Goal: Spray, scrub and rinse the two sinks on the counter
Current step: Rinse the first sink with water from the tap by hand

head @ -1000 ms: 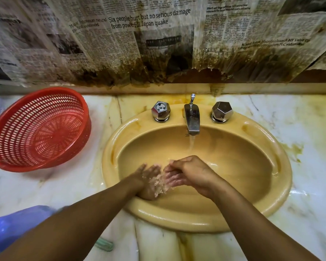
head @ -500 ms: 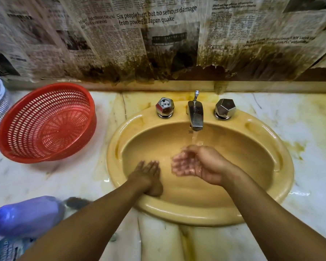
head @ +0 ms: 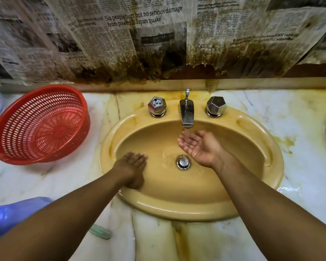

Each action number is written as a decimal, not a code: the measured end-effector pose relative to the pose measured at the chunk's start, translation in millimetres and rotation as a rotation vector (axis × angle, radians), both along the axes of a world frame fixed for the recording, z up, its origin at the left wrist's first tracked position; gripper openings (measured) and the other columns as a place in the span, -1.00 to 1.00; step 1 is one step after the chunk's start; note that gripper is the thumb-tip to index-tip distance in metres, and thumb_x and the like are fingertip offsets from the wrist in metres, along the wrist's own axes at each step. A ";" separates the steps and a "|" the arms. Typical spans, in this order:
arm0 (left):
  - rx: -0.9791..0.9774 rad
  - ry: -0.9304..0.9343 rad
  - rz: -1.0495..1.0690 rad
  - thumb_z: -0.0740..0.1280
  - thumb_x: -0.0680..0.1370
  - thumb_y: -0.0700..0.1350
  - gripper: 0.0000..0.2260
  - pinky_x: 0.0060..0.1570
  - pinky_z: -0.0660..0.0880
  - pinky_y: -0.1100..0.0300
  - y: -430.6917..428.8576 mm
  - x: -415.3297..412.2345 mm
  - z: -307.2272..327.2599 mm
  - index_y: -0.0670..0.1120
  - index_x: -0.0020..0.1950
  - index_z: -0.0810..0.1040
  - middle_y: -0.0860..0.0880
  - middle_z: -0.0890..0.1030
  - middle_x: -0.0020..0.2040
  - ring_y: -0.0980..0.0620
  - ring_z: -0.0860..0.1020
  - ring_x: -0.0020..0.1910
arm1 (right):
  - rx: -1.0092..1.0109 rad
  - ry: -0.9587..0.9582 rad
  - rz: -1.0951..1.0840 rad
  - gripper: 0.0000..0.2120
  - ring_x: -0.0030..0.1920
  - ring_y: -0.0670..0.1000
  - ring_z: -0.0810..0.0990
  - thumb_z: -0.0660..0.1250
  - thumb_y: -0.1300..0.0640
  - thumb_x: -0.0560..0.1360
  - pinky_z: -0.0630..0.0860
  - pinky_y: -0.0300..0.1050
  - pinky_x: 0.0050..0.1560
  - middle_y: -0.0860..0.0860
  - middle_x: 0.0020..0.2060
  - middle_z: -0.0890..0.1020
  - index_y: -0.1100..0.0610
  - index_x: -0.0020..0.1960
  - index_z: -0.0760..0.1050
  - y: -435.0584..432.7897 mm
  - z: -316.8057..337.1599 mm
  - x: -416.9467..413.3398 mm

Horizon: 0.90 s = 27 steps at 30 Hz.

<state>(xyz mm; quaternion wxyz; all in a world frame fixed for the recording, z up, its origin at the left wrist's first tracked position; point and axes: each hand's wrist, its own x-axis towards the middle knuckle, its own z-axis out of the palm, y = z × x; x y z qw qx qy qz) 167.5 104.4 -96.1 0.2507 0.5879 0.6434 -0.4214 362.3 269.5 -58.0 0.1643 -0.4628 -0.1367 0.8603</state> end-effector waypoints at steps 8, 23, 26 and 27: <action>-0.190 -0.735 0.288 -0.04 0.78 -0.03 -0.50 0.59 -0.02 0.02 24.5 105.9 8.1 -0.16 0.69 -0.01 -0.12 0.00 0.70 -0.05 0.00 0.67 | 0.394 -0.268 0.691 -0.63 -0.14 0.24 0.71 0.18 0.17 0.70 0.69 0.13 -0.02 0.34 -0.09 0.71 0.46 0.06 0.61 -31.7 26.2 72.2; -0.274 -0.727 0.304 0.02 0.76 0.04 -0.49 0.58 0.07 0.08 27.3 81.7 -19.2 -0.05 0.70 0.05 0.04 0.06 0.68 0.04 0.14 0.62 | 1.088 -0.908 1.835 -0.61 0.29 0.08 0.53 0.01 -0.08 0.67 0.46 0.01 0.26 -0.03 0.29 0.59 -0.05 0.27 0.56 -31.1 -9.6 120.5; 0.011 -0.987 0.730 0.25 0.67 -0.05 -0.77 0.24 0.51 0.09 49.8 87.0 1.3 -0.07 0.20 0.65 -0.02 0.66 0.17 -0.01 0.60 0.09 | 1.039 -0.829 2.013 -0.43 0.66 0.02 0.02 -0.03 -0.17 0.69 -0.08 0.20 0.62 -0.02 0.67 0.04 -0.02 0.66 0.14 -16.7 -25.3 109.2; 0.164 -1.073 0.965 0.26 0.67 -0.10 -0.79 0.17 0.56 0.08 58.7 84.8 4.5 -0.14 0.12 0.67 -0.05 0.71 0.11 -0.05 0.67 0.07 | 1.040 -0.844 2.015 -0.37 0.66 -0.02 -0.14 -0.03 -0.20 0.69 -0.22 0.19 0.61 -0.03 0.68 -0.11 0.00 0.69 0.00 -14.7 -33.7 103.8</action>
